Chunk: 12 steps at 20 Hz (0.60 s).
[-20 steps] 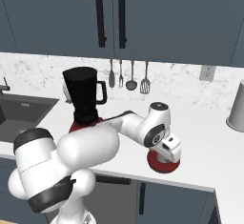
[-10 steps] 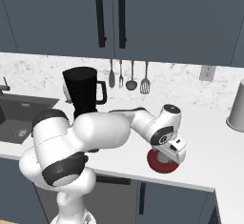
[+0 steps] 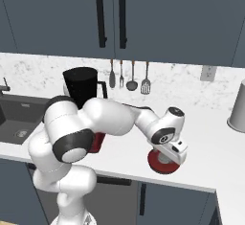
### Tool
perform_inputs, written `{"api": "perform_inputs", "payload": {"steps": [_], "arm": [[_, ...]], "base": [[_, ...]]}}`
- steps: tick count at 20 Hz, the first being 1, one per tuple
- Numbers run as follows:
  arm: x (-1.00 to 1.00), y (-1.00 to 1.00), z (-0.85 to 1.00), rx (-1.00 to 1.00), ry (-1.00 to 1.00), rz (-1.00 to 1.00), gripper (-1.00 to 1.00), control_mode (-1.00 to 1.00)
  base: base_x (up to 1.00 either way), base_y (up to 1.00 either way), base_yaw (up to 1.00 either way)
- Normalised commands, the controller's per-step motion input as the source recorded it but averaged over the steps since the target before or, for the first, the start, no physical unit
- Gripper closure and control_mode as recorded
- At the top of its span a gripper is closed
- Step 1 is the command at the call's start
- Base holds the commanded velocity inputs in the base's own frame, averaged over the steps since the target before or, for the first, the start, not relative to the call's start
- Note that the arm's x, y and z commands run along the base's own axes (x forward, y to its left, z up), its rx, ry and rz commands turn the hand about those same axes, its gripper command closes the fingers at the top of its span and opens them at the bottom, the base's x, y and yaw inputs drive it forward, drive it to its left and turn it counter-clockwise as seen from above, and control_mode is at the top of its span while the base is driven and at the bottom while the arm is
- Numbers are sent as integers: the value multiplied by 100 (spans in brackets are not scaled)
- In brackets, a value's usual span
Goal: Close the lid blender by securely placing the lid on top.
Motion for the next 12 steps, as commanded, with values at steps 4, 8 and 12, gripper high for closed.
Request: {"api": "perform_inputs", "payload": {"steps": [4,8,12], "arm": [[0,5,-27,0,0,0,-100,-100],[6,8,-19,0,0,0,-100,-100],[2,1,-22,0,0,0,-100,-100]], "base": [[0,0,0],[0,0,0],[0,0,0]]}}
